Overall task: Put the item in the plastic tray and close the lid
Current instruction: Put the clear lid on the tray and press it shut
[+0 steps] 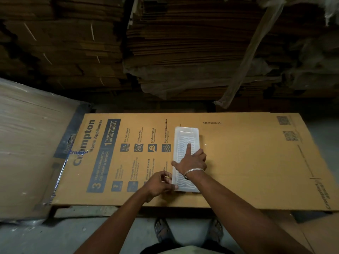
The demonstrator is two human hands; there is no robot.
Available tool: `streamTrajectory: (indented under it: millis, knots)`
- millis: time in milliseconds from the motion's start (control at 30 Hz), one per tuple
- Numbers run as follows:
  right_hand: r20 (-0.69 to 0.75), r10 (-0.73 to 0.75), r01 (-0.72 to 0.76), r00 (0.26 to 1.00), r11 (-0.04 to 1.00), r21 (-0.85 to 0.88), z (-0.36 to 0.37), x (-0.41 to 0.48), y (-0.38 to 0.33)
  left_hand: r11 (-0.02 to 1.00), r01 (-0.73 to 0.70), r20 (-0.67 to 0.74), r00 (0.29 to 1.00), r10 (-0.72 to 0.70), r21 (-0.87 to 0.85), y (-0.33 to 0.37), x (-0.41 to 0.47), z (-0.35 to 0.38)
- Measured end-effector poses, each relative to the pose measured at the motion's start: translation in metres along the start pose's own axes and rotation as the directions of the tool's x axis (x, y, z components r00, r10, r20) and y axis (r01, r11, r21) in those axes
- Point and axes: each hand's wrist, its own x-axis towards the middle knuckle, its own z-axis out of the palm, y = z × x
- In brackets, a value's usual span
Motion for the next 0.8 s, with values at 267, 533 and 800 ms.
streamTrajectory:
  millis: [267,533,800]
  knots:
    - [-0.012,-0.11,0.11,0.994,0.994,0.011,-0.005,0.014,0.013,0.998,-0.019,-0.027,0.999,0.02,0.052,-0.001,0.004,0.001]
    - [0.035,-0.395,0.394,0.918,0.901,-0.184,-0.04,0.08,0.04,1.0,0.018,0.027,0.999,-0.018,0.001,-0.002,0.009,0.006]
    - [0.062,-0.389,0.393,0.919,0.899,-0.194,-0.048,0.101,0.038,0.996,0.018,0.032,0.999,-0.021,0.089,-0.001,0.012,0.012]
